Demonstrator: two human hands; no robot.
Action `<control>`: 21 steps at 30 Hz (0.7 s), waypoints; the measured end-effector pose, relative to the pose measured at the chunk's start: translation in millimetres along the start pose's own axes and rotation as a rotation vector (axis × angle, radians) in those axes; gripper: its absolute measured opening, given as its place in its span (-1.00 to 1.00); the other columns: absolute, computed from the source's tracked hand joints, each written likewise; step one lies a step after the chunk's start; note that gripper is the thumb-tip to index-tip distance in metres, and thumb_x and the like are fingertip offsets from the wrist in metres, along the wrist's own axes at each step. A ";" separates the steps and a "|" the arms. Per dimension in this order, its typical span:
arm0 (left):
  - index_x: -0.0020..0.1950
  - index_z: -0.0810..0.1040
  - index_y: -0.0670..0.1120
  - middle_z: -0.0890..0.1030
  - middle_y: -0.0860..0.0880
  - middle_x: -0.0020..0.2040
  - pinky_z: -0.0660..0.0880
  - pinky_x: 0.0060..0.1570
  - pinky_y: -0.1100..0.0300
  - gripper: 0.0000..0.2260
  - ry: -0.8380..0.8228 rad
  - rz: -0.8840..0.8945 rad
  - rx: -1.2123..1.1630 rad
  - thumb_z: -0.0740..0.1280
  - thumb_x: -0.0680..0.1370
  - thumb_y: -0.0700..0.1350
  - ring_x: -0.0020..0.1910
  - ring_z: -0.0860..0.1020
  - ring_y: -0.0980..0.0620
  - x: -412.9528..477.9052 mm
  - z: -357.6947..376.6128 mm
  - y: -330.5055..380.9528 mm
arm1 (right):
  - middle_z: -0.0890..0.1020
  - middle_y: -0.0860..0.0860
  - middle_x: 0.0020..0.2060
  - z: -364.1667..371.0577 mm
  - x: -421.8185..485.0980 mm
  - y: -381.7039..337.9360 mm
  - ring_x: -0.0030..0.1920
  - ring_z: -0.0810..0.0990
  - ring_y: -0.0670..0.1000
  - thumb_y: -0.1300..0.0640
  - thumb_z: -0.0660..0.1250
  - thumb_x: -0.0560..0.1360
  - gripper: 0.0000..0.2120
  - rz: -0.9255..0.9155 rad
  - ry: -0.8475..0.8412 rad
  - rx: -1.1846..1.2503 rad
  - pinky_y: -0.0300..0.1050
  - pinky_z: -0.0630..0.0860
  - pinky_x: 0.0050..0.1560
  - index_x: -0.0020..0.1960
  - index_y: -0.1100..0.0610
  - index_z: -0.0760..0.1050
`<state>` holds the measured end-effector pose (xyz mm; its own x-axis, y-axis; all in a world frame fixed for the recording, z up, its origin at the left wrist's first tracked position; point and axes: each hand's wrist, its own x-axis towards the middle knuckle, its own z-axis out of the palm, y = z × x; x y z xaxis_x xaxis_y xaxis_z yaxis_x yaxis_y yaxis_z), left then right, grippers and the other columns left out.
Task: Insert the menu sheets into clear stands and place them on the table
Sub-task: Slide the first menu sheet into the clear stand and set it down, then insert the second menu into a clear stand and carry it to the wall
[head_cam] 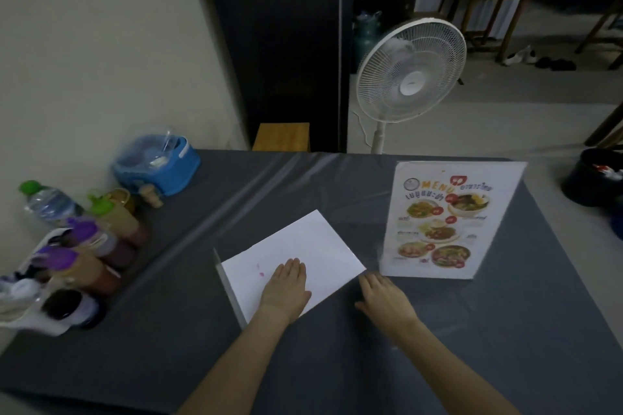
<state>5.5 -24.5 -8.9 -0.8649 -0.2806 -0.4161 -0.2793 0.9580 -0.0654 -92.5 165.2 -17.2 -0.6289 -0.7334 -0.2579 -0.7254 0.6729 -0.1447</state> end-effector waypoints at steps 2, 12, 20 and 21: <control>0.58 -0.09 -0.23 -0.07 -0.18 0.60 -0.11 0.56 0.04 -0.43 -0.003 0.011 -0.005 0.00 0.67 0.01 0.59 -0.06 -0.11 4.4 -0.8 -15.8 | 0.28 0.19 0.47 5.1 8.2 -11.6 0.48 0.25 0.14 0.01 0.18 0.58 -0.40 0.009 -0.024 -0.040 -0.01 0.15 0.50 0.49 0.27 0.11; 0.56 -0.02 -0.27 0.05 -0.21 0.59 -0.02 0.56 0.02 -0.42 0.014 0.149 0.016 0.05 0.66 0.03 0.58 0.02 -0.15 56.0 5.4 -100.9 | 0.48 0.08 0.26 15.0 27.7 -78.6 0.23 0.50 0.07 -0.08 0.20 0.55 -0.54 0.372 0.030 0.269 -0.10 0.46 0.17 0.33 0.17 0.30; 0.46 0.21 -0.26 0.36 -0.18 0.37 0.40 0.25 0.07 -0.51 0.041 0.073 -0.175 0.15 0.63 0.00 0.33 0.39 -0.11 75.4 8.6 -136.6 | 0.50 0.12 0.19 20.8 37.2 -111.6 0.19 0.47 0.10 -0.07 0.28 0.51 -0.58 0.646 0.057 0.460 -0.07 0.47 0.18 0.23 0.20 0.37; 0.44 0.24 -0.26 0.36 -0.17 0.34 0.42 0.22 0.08 -0.54 0.046 0.077 -0.200 0.15 0.63 -0.02 0.31 0.39 -0.10 75.6 10.4 -138.5 | 0.51 0.12 0.17 21.2 40.1 -112.4 0.16 0.48 0.10 -0.05 0.29 0.51 -0.60 0.671 0.077 0.488 -0.07 0.48 0.17 0.19 0.20 0.39</control>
<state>-16.9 -177.8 -40.8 -0.9037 -0.2138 -0.3710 -0.2848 0.9471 0.1479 -30.3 62.2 -31.5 -0.9147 -0.1546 -0.3734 0.0015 0.9227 -0.3856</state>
